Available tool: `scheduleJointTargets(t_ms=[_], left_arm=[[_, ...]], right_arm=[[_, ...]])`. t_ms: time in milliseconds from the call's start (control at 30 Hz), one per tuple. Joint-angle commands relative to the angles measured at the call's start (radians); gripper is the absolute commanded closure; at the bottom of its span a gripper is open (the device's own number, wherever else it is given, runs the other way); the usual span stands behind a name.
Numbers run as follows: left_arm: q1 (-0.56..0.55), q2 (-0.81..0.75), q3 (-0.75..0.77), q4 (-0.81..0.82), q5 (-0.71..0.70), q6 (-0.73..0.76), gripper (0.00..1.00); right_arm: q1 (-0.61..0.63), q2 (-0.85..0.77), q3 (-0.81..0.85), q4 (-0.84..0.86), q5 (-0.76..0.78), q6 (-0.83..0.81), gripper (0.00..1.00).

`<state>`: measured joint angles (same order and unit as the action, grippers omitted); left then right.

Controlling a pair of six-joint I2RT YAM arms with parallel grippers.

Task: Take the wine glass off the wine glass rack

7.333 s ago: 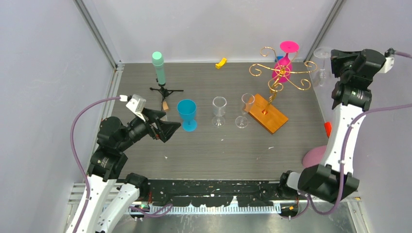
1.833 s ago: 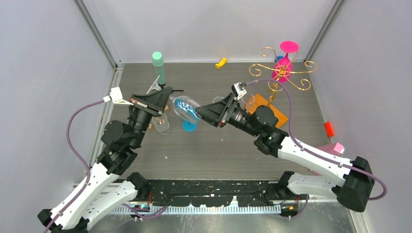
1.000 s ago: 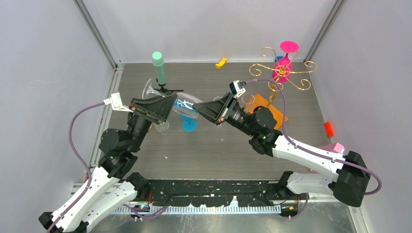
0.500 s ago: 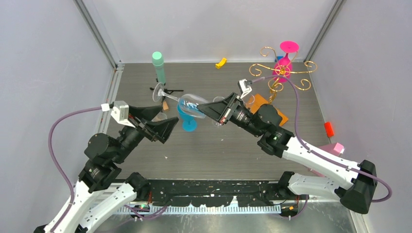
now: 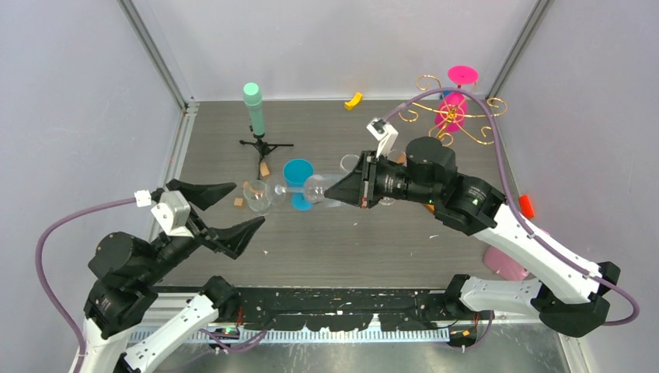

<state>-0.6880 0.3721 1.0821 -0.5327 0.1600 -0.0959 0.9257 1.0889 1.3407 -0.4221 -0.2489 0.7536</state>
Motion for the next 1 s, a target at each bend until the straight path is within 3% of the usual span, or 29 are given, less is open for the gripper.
scheduleJointTargets(t_ms=[0, 167, 467, 967], left_arm=[[-0.004, 0.008, -0.028, -0.032, 0.016, 0.04, 0.0], [-0.004, 0.019, -0.051, -0.023, 0.001, 0.024, 0.0], [-0.005, 0.048, -0.124, 0.034, 0.018, -0.027, 0.0], [-0.004, 0.064, -0.149, 0.045, 0.017, -0.045, 0.0]], right_arm=[[0.001, 0.041, 0.065, -0.294, 0.013, -0.158, 1.0], [0.002, 0.054, 0.126, -0.545, 0.268, -0.163, 1.0], [0.001, 0.09, 0.121, -0.807, 0.504, -0.119, 1.0], [-0.009, 0.19, 0.023, -0.799, 0.553, -0.173, 1.0]])
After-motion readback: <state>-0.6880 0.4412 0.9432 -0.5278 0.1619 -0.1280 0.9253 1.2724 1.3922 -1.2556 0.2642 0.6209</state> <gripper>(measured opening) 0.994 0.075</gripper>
